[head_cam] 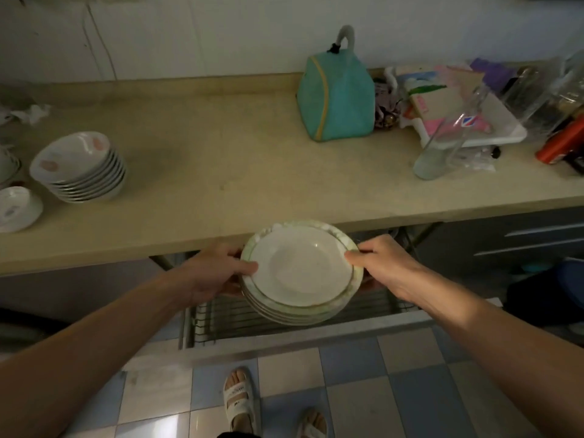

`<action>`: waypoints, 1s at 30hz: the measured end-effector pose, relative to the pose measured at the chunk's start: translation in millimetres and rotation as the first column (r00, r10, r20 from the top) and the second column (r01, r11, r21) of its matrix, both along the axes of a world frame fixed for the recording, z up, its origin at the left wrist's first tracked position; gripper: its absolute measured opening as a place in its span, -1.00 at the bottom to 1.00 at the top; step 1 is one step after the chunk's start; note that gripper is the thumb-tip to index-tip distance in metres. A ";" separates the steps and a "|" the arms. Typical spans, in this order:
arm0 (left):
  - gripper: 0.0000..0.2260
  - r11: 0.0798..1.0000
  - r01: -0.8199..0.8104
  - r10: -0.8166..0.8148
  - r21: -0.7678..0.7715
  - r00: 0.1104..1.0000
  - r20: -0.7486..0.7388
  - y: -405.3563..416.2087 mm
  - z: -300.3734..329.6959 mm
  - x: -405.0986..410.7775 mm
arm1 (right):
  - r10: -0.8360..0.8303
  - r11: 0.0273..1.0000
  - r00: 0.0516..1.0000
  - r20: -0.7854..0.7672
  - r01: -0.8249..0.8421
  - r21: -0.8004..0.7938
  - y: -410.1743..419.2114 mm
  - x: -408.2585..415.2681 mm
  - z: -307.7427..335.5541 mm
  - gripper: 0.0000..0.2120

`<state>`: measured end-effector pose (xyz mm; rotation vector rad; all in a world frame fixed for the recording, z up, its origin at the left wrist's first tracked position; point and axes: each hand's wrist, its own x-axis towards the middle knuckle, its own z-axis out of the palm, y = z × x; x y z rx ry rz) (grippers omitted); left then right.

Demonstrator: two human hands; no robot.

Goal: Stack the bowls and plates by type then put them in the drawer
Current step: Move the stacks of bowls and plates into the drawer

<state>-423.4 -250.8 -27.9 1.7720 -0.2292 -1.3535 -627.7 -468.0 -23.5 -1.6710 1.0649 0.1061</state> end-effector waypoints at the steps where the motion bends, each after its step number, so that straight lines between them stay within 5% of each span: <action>1: -0.82 0.999 -0.002 0.004 0.033 0.999 -0.043 -0.2 -5.9 -9.9 | -0.001 0.999 1.000 -0.022 0.002 0.040 -1.8 -9.4 -5.1 -0.80; 10: -0.94 0.970 0.038 0.055 0.241 0.929 -0.366 -32.6 -42.1 -35.0 | -0.046 0.931 0.989 -0.139 0.093 0.353 -40.8 -37.7 -40.9 -0.79; 17: -0.73 0.955 0.014 0.119 0.296 0.896 -0.428 -75.0 -98.5 -8.0 | -0.099 0.912 0.976 -0.196 0.168 0.375 -76.1 -8.7 -89.2 -0.77; 30: -0.68 0.985 -0.066 0.096 0.160 0.978 -0.185 -138.8 -224.3 -35.4 | -0.028 0.943 0.958 -0.284 0.119 0.310 -135.8 -22.1 -194.8 -0.90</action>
